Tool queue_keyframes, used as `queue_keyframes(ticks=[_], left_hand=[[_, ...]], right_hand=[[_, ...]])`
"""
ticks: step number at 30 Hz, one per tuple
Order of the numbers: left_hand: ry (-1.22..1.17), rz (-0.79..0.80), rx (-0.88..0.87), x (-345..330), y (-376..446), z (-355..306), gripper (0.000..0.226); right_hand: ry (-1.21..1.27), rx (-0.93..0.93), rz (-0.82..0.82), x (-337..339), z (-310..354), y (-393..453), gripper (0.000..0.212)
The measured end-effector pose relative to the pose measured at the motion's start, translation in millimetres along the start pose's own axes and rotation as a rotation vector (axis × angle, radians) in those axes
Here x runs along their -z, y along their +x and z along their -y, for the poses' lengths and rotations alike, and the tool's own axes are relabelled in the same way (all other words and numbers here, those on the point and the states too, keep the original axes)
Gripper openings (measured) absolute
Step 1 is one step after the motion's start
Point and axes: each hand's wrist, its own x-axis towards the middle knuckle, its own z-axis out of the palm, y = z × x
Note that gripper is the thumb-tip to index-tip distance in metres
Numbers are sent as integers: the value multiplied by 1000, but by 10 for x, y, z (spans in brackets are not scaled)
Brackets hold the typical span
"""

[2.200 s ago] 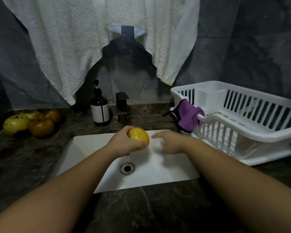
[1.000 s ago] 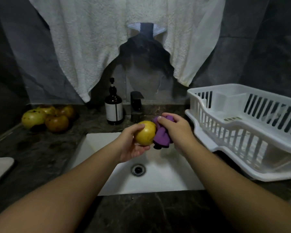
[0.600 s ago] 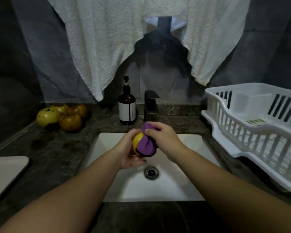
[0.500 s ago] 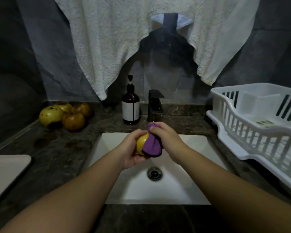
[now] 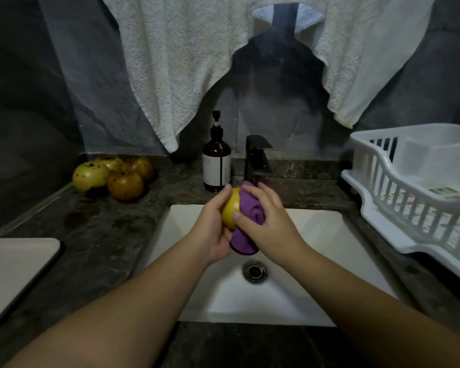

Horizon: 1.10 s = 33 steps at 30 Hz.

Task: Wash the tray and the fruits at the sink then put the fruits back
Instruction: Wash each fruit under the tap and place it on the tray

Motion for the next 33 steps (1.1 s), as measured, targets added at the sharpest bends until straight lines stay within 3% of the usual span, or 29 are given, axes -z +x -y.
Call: queue_keyframes(ticks=[4,9,11,15,19,21,24,28,33], left_hand=[[110,-80,8,11,-15,-7,41],[21,-52,-12,-44,-36,-31,62],[-1,-58,24,-47,-32,-5,66],[78,-98,40,-21,-1,40,57],[-7,-141,-21,-22,24,-11,65],[56,-119,30,-33,-4,16,74],[197,-113,37,-51,-19,64,67],[81,-97,-31,-85,-9,44,70],[208,-27,31,-60,-63,44,64]], right_hand=[[7,-19,40,-33,-31,8,58],[404,-220,-47,46,-58,63,54],[324,-169,-48,24,-45,16,55],[-145,69,-34,-7,-19,38,69],[152,-101,-61,48,-64,89,59],[44,-68,-59,36,-96,65,61],[-133,62,-49,44,-67,70,68],[90,-66,-99,85,-106,126,66],[-90,43,-47,62,-86,91,70]])
